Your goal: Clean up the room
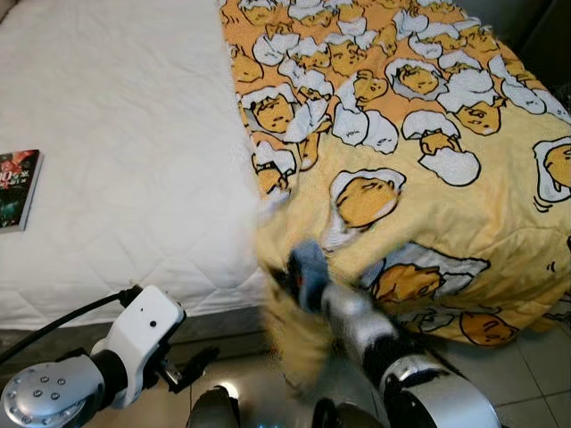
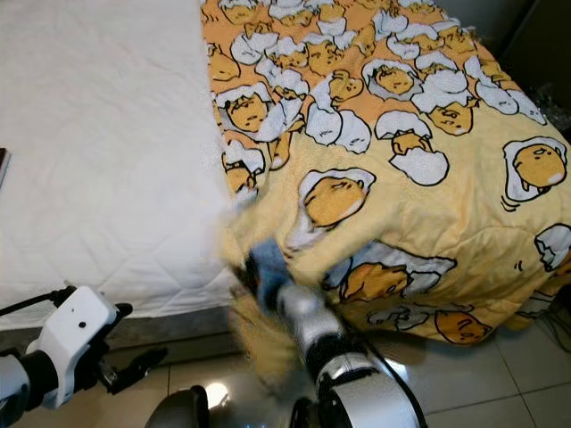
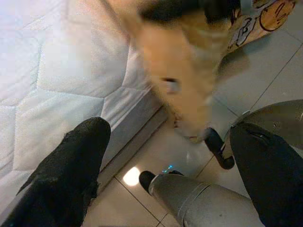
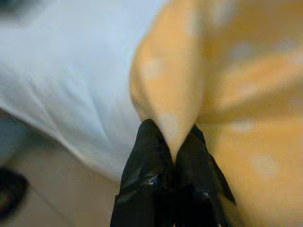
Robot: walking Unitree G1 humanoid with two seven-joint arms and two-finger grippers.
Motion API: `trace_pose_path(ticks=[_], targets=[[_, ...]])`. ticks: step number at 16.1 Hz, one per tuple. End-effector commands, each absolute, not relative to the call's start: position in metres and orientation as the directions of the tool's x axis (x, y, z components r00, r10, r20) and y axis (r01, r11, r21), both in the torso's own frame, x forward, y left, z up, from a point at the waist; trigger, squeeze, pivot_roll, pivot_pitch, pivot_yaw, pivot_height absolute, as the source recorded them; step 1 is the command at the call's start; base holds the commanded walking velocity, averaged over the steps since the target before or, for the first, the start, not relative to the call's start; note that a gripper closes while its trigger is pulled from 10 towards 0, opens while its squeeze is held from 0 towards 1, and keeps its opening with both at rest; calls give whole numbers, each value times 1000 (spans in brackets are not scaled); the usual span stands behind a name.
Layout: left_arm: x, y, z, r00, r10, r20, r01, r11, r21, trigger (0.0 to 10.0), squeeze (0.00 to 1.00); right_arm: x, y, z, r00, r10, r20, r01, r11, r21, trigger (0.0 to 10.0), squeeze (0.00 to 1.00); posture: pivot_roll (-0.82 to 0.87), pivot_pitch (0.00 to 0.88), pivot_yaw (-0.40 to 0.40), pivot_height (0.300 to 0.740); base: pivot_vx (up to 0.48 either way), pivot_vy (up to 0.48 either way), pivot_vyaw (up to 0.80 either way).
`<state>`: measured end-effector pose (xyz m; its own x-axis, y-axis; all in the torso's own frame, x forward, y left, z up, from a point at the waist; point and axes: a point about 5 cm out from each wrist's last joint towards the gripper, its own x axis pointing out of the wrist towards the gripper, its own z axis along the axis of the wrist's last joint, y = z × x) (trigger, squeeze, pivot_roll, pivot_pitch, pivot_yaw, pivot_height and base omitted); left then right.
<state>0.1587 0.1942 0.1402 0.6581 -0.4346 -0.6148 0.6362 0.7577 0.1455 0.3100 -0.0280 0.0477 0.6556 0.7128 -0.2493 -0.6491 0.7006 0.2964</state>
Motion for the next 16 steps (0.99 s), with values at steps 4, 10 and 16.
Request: trace_pose_path(ticks=[4, 10, 16], targets=[[154, 194, 141, 657, -428, -620, 637, 755, 154, 10000, 0, 280, 20, 99, 453, 877, 157, -763, 290, 578, 0, 0, 392, 200, -38, 740, 0, 0, 0], [154, 194, 141, 648, -433, -626, 647, 747, 154, 10000, 0, 239, -1, 0, 397, 795, -458, -712, 582, 393, 0, 0, 391, 198, -34, 740, 0, 0, 0], [157, 193, 137, 646, -434, -627, 650, 744, 155, 10000, 0, 228, 6, -17, 477, 718, -506, -625, 682, 379, 10000, 388, 379, 175, -28, 740, 0, 0, 0]])
